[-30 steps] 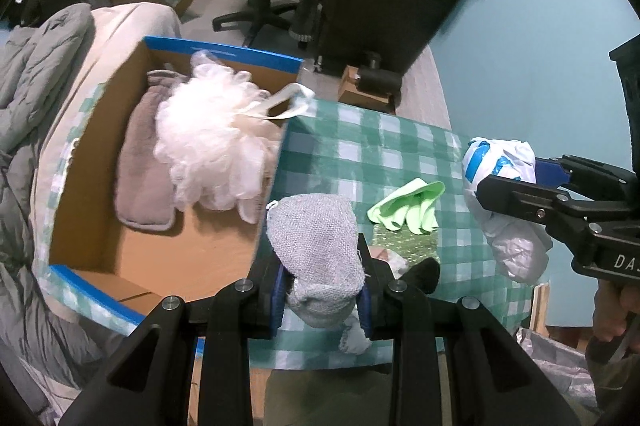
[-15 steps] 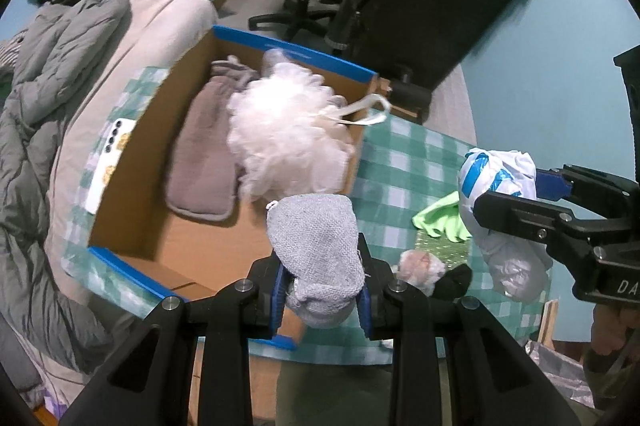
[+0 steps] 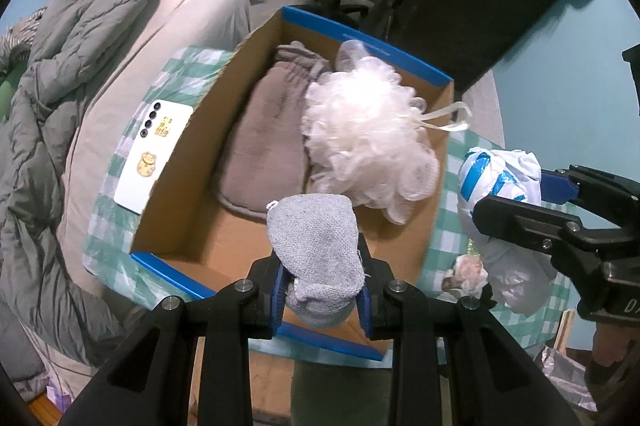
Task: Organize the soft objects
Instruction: 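Lift both held socks and carry them toward the box, then lower the grey sock and white-blue sock into the box and open both tools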
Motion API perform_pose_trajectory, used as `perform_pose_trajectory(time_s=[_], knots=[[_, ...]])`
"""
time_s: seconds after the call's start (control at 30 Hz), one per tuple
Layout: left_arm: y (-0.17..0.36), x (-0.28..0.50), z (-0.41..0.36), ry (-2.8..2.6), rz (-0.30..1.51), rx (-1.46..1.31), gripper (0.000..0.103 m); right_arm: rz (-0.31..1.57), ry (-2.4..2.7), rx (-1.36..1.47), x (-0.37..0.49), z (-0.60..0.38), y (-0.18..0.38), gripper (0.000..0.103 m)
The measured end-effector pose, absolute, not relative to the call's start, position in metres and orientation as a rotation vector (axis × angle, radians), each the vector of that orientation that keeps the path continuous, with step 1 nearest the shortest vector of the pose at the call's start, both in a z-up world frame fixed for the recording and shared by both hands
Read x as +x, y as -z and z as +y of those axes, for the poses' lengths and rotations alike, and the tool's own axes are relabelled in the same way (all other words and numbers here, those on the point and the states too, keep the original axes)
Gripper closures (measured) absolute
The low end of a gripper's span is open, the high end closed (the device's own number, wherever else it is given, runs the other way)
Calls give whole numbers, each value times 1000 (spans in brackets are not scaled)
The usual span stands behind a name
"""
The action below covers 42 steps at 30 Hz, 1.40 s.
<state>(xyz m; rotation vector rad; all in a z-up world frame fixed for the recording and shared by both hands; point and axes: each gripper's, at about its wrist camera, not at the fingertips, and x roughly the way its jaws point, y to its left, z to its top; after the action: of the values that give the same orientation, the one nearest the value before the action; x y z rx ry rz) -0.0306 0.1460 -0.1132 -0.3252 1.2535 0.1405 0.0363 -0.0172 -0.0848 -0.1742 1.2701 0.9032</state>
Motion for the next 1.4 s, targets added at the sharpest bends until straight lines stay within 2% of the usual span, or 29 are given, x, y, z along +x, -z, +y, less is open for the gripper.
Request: perform_pose_trajectory(time_s=[0.6, 0.87, 1.0, 1.07, 1.4], knots=[[144, -22, 188, -142, 1304, -310, 73, 1331, -887, -153, 37, 33, 122, 52], [146, -21, 196, -165, 1313, -273, 64, 1335, -860, -179, 38, 41, 127, 46], [146, -21, 198, -172, 1312, -266, 57, 1328, -839, -185, 39, 41, 127, 36], [144, -22, 199, -181, 1305, -262, 53, 1326, -831, -187, 40, 40, 126, 36], [128, -24, 187, -177, 1281, -252, 52, 1312, -802, -201, 41, 25, 115, 36]])
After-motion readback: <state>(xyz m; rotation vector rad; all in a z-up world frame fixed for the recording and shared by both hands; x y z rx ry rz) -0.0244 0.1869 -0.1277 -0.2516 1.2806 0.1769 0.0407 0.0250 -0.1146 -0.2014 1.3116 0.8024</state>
